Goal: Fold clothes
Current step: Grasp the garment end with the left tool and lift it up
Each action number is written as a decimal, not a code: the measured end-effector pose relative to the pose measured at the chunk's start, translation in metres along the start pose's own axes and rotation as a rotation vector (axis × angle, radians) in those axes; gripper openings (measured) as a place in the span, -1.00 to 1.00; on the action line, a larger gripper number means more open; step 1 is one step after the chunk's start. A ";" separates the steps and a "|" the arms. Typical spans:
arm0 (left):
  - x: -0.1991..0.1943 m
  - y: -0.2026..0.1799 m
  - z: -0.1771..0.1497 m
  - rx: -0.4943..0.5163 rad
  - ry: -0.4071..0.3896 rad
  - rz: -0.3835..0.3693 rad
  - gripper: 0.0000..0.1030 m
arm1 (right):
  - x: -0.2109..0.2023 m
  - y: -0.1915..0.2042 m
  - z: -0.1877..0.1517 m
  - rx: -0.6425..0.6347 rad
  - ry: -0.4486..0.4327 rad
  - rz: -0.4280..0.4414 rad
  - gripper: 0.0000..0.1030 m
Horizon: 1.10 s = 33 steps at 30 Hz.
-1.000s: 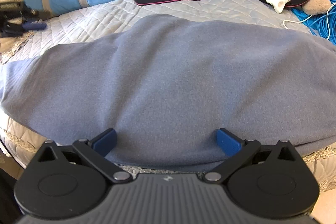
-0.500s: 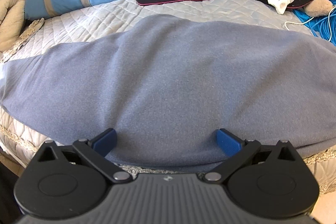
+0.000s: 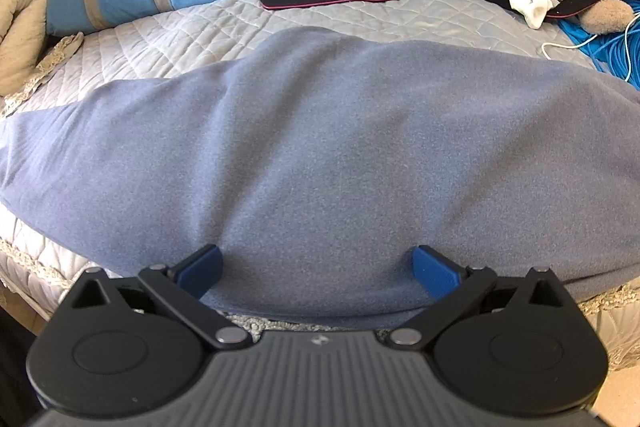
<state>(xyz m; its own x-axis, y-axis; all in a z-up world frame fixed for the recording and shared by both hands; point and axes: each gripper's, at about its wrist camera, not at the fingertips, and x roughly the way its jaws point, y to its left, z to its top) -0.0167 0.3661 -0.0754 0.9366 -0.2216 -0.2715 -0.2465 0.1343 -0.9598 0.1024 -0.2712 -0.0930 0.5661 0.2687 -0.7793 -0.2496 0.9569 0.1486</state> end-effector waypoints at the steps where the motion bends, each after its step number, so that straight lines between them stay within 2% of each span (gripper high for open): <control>1: 0.002 0.003 -0.001 -0.003 -0.003 -0.011 0.74 | 0.000 0.000 0.000 0.000 0.000 0.000 0.99; 4: 0.006 0.005 0.000 -0.016 -0.011 -0.027 0.76 | 0.000 0.000 0.000 -0.003 -0.001 -0.001 0.99; 6: 0.009 0.001 0.003 -0.027 -0.015 -0.023 0.85 | 0.000 0.001 0.000 -0.004 -0.002 -0.002 0.99; 12: 0.021 -0.008 0.006 -0.072 -0.046 0.007 0.86 | -0.001 0.001 -0.001 -0.003 -0.005 -0.005 0.99; 15: 0.019 -0.010 0.008 -0.083 -0.071 -0.015 0.85 | -0.001 0.002 -0.001 -0.004 -0.005 -0.005 0.99; 19: 0.013 -0.016 0.006 0.000 -0.103 -0.079 0.85 | -0.001 0.001 -0.001 -0.004 -0.006 -0.002 0.99; 21: 0.012 -0.017 0.004 0.038 -0.112 -0.084 0.85 | -0.001 0.001 -0.001 -0.004 -0.007 -0.002 0.99; 25: 0.015 -0.015 0.001 0.050 -0.103 -0.007 0.83 | -0.002 0.002 -0.001 -0.002 -0.007 -0.001 0.99; 28: 0.017 -0.014 0.000 0.039 -0.109 0.014 0.78 | -0.002 0.002 -0.001 -0.002 -0.007 -0.001 0.99; 29: 0.017 -0.016 0.001 0.057 -0.107 0.030 0.72 | -0.002 0.001 -0.001 -0.003 -0.007 0.000 0.99; 30: 0.018 -0.017 0.002 0.075 -0.105 0.045 0.38 | -0.002 0.000 0.000 -0.004 -0.007 0.001 0.99; 31: 0.019 -0.019 0.003 0.094 -0.103 0.061 0.14 | -0.003 0.000 0.000 -0.004 -0.006 0.002 0.99; 32: 0.019 -0.021 0.004 0.112 -0.101 0.076 -0.37 | -0.003 0.000 0.000 -0.004 -0.006 0.003 0.99; 33: 0.020 -0.023 0.005 0.130 -0.099 0.092 -0.75 | -0.003 0.000 0.000 -0.004 -0.006 0.004 0.99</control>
<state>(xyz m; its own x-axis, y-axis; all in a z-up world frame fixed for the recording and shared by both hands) 0.0089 0.3630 -0.0581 0.9330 -0.1077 -0.3433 -0.3039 0.2748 -0.9122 0.1009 -0.2724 -0.0912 0.5702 0.2732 -0.7748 -0.2547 0.9554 0.1494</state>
